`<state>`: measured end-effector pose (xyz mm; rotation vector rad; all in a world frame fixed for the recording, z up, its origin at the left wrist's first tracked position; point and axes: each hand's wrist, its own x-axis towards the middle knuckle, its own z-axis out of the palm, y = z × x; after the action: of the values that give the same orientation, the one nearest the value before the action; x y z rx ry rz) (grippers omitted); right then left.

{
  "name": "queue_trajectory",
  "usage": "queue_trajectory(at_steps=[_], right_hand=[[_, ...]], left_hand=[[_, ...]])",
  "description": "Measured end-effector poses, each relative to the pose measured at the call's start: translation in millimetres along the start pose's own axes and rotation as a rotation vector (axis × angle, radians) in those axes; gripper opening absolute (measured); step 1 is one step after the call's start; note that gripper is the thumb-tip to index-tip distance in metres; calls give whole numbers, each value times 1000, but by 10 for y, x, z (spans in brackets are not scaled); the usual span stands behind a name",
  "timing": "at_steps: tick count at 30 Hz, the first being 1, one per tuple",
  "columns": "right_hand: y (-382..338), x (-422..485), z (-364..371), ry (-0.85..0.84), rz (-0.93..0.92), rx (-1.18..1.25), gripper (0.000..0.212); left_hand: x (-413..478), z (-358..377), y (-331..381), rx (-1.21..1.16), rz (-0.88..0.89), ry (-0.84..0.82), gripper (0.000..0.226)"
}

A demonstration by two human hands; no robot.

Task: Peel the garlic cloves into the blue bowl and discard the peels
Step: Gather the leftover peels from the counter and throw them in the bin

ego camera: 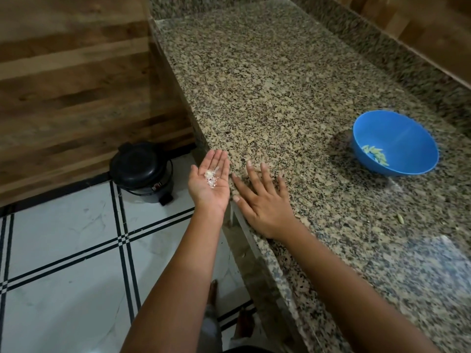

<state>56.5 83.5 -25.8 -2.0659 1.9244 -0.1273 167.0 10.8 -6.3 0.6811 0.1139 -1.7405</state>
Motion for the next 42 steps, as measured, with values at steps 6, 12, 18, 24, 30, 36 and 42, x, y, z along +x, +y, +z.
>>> queue_trajectory(at_steps=[6,12,18,24,30,36,42], right_hand=[[-4,41,6,-6,33,-5,76],[12,72,-28,-51,33,-66,82],[-42,129,-16,-52,87,-54,85],[-26,208,-42,-107,72,-88,78],[44,258,-87,-77,111,-89,63],[-52,515,-71,-86,55,-115,62],[-60,742,-135,-59,76,-86,59]], left_hand=[[10,16,2,1,-3,-14,55],[20,13,-2,9,-3,-8,54],[31,4,43,18,0,-10,55],[57,-16,70,13,-13,-3,55],[122,-16,163,-8,0,-3,55],[247,25,160,-89,26,-12,54],[376,13,188,-117,49,9,53]])
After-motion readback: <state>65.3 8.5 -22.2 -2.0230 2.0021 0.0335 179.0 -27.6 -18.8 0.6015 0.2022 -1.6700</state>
